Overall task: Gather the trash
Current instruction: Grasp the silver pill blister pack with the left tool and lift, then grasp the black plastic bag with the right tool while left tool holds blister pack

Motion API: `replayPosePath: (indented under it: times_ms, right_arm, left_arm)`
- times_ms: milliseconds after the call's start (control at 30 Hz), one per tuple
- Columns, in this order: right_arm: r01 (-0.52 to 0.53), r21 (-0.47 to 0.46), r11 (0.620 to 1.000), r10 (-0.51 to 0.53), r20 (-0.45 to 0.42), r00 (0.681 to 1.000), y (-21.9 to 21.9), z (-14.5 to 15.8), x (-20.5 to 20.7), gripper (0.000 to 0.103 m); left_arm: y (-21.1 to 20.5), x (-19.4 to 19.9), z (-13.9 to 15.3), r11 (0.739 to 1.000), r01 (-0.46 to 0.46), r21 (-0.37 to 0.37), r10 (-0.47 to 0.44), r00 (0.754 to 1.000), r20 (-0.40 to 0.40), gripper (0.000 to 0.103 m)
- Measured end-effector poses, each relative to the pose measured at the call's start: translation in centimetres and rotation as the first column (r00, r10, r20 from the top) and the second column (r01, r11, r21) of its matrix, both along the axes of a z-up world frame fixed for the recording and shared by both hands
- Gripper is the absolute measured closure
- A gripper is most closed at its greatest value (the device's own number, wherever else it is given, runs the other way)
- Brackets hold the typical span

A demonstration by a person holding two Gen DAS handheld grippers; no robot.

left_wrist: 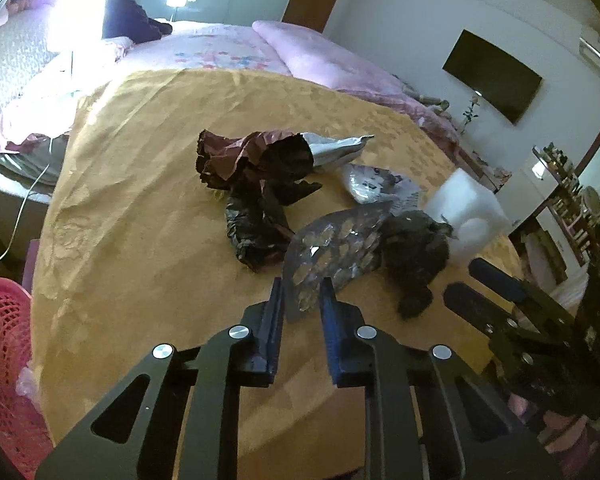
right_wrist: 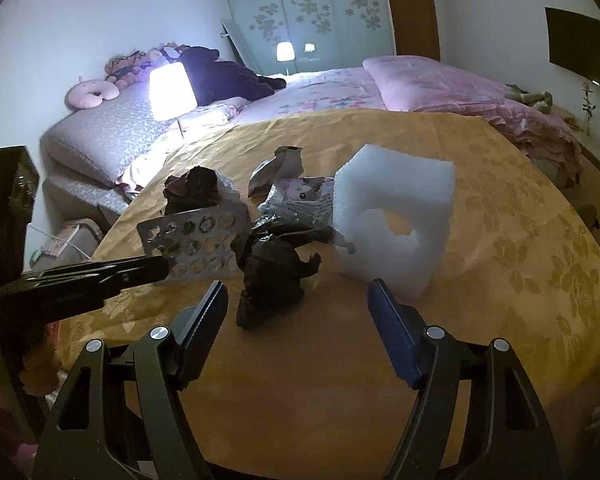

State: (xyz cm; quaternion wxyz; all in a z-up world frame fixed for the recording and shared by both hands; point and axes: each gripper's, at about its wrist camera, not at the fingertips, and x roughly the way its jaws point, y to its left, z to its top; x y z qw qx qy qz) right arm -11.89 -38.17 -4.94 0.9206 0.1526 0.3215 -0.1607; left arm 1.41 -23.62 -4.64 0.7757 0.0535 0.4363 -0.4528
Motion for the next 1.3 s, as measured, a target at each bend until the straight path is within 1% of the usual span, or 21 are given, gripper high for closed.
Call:
replayPosePath:
  times_ms: [133,300,500,667,767,833,900,1000,1133,1300]
  right_arm:
    - [-0.010,-0.007,1.000,0.010,0.004,1.000,0.2,0.3,0.0,0.033]
    - [-0.029,-0.015,0.999,0.029,0.001,1.000,0.8,0.4,0.5,0.033]
    - [-0.054,-0.011,0.998,0.054,-0.017,0.998,0.7,0.1,2.1,0.033]
    - [-0.072,-0.008,0.997,0.072,-0.037,0.997,0.7,-0.5,4.2,0.033]
    - [-0.080,-0.011,0.997,0.079,-0.048,0.996,0.7,-0.8,5.0,0.040]
    - [-0.083,-0.009,0.996,0.083,-0.058,0.995,0.7,-1.0,5.3,0.049]
    - [-0.085,-0.006,0.996,0.084,-0.064,0.994,0.7,-1.1,5.5,0.055]
    - [-0.087,-0.004,0.996,0.087,-0.063,0.994,0.8,-1.0,5.4,0.061]
    - [-0.095,-0.001,0.995,0.095,-0.055,0.994,1.2,-0.7,5.1,0.065]
    - [-0.111,0.004,0.994,0.111,-0.030,0.993,2.0,0.1,4.3,0.065]
  left_arm:
    - [1.8,-0.5,0.4,1.000,-0.010,-0.005,0.010,1.000,-0.002,0.087]
    - [4.6,-0.5,0.8,0.999,-0.042,0.015,0.042,0.999,0.000,0.087]
    - [7.3,0.0,1.0,0.995,-0.095,0.024,0.095,0.995,-0.004,0.087]
    - [8.2,0.6,0.6,0.993,-0.121,0.016,0.121,0.992,-0.019,0.087]
    - [8.2,0.6,0.6,0.993,-0.121,0.015,0.121,0.993,-0.017,0.087]
    - [8.3,0.6,0.6,0.993,-0.120,0.015,0.121,0.993,-0.014,0.087]
    - [8.3,0.6,0.6,0.993,-0.119,0.016,0.119,0.993,-0.007,0.087]
    - [8.2,0.5,0.8,0.993,-0.119,0.016,0.119,0.993,-0.001,0.087]
    - [8.2,0.4,1.1,0.993,-0.121,0.013,0.121,0.993,0.006,0.087]
    - [8.6,0.2,1.8,0.992,-0.128,-0.003,0.128,0.992,0.015,0.087]
